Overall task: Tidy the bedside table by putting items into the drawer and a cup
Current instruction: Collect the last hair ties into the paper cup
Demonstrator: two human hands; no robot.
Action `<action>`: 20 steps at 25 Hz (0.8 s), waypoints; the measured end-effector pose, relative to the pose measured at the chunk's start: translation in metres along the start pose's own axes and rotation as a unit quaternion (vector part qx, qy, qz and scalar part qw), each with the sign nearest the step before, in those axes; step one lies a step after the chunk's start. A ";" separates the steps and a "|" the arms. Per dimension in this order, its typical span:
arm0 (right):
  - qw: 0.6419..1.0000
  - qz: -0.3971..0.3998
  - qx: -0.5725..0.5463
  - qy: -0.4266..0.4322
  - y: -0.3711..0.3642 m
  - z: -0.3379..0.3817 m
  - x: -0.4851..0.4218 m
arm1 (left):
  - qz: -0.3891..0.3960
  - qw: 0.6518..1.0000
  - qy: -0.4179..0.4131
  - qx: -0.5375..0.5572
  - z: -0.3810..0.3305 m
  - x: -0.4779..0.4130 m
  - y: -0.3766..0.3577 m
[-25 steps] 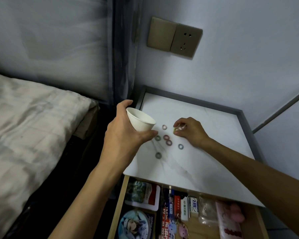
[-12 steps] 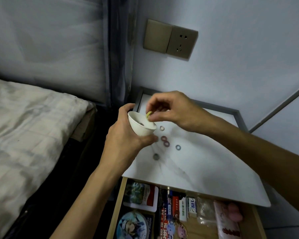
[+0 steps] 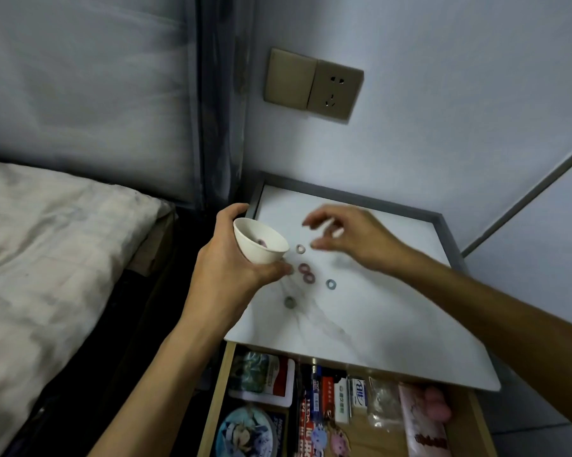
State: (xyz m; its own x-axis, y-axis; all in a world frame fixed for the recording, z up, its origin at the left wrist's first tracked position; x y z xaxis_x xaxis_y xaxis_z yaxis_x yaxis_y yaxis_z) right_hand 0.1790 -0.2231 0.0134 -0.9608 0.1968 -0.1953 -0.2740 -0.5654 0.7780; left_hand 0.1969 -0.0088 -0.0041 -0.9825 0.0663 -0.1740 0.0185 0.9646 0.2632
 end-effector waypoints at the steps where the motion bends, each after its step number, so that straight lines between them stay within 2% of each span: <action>1: 0.995 0.032 0.082 -0.037 -0.011 -0.028 0.009 | -0.006 1.000 0.004 -0.002 0.001 -0.001 0.002; 3: 0.970 0.085 0.187 -0.129 -0.031 -0.074 0.032 | -0.016 1.000 0.009 -0.010 0.003 -0.003 0.004; 5: 0.969 0.055 0.173 -0.169 -0.047 -0.085 0.044 | -0.021 1.000 0.008 -0.015 0.004 -0.005 0.005; 7: 0.981 0.012 0.136 -0.141 -0.060 -0.074 0.043 | -0.024 0.999 0.007 -0.023 0.006 -0.006 0.005; 12: 0.994 -0.016 0.089 -0.055 -0.082 -0.051 0.026 | -0.022 0.999 0.005 -0.035 0.010 -0.007 0.006; 15: 0.993 -0.034 0.096 -0.061 -0.077 -0.053 0.019 | -0.030 0.999 0.007 -0.032 0.010 -0.009 0.009; 17: 0.990 -0.025 0.116 -0.070 -0.073 -0.055 0.016 | -0.031 0.999 0.010 -0.030 0.011 -0.010 0.010; 20: 0.976 0.033 0.191 -0.095 -0.074 -0.058 0.014 | -0.031 0.999 0.012 -0.030 0.012 -0.010 0.010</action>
State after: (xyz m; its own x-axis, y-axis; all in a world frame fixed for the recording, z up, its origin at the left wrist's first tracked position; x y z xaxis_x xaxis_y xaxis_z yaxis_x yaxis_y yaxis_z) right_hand 0.1834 -0.2255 -0.0813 -0.9406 0.3358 -0.0501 -0.1399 -0.2488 0.9584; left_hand 0.2093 0.0032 -0.0115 -0.9856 0.0003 -0.1692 -0.0527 0.9498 0.3083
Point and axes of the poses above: each hand's wrist, its own x-axis away from the middle knuckle, its own y-axis out of the back of the hand, z = x × y, the point moved 6 cm from there along -x, towards the middle knuckle, and after that the axes turned 14 degrees about -z, right-handed, at the moved point
